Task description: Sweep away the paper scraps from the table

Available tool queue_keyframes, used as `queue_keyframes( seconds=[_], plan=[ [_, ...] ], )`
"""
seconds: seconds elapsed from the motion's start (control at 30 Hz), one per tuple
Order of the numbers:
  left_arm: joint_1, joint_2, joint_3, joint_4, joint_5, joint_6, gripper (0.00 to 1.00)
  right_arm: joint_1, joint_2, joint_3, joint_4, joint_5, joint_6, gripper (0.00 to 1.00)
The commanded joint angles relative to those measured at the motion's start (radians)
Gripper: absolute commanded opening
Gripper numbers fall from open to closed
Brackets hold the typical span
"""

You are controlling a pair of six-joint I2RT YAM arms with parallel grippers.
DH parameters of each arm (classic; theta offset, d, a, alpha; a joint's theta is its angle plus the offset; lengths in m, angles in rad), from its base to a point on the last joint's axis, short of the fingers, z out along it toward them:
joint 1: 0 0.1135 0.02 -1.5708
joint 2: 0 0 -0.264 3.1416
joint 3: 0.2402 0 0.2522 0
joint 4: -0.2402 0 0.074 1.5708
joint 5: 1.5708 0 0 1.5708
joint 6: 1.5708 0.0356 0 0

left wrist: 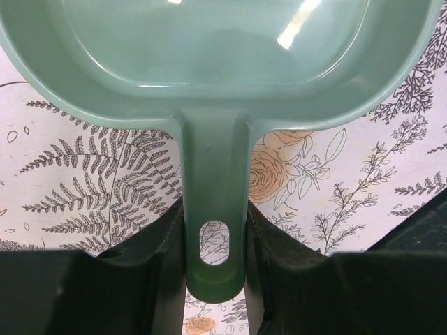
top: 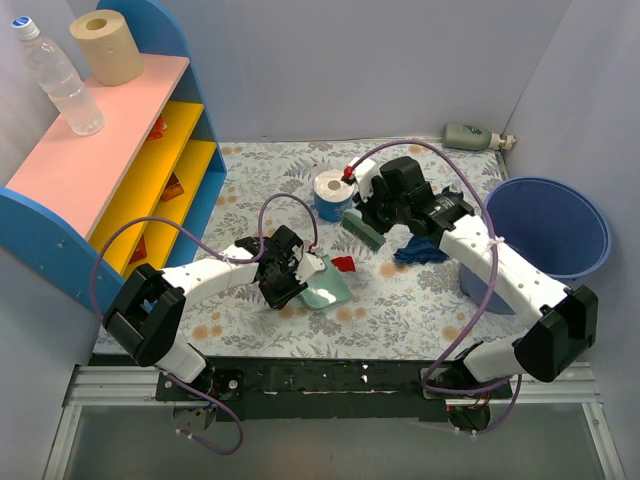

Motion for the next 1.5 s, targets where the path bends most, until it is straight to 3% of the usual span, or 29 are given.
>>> queue_keyframes(
  seconds=[0.0, 0.3, 0.5, 0.67, 0.9, 1.07, 1.17, 1.3, 1.47],
  plan=[
    [0.007, -0.013, 0.041, 0.014, 0.027, 0.006, 0.00, -0.028, -0.039, -0.023, 0.017, 0.187, -0.163, 0.01],
    [0.007, 0.002, 0.058, -0.023, 0.003, 0.041, 0.00, -0.080, -0.048, -0.149, 0.083, 0.500, -0.305, 0.01],
    [0.007, 0.015, 0.089, -0.095, -0.023, 0.058, 0.00, -0.117, -0.057, -0.257, 0.115, 0.550, -0.297, 0.01],
    [0.005, 0.038, 0.096, -0.103, -0.032, 0.056, 0.00, -0.117, -0.043, -0.251, 0.040, 0.326, -0.175, 0.01],
    [0.007, 0.085, 0.130, -0.090, -0.028, 0.045, 0.00, -0.117, -0.007, -0.027, -0.066, -0.243, 0.054, 0.01],
    [0.007, 0.085, 0.135, -0.101, -0.036, 0.047, 0.00, -0.151, -0.017, 0.084, -0.147, -0.297, 0.085, 0.01],
    [0.007, 0.068, 0.124, -0.119, -0.040, 0.047, 0.00, -0.168, -0.022, 0.111, -0.184, -0.219, 0.053, 0.01],
    [0.007, 0.035, 0.110, -0.155, -0.049, 0.050, 0.00, -0.168, -0.031, 0.069, -0.126, 0.006, 0.008, 0.01],
    [0.008, 0.021, 0.121, -0.195, -0.074, 0.047, 0.00, -0.168, 0.003, 0.027, -0.049, 0.173, -0.027, 0.01]
  ],
)
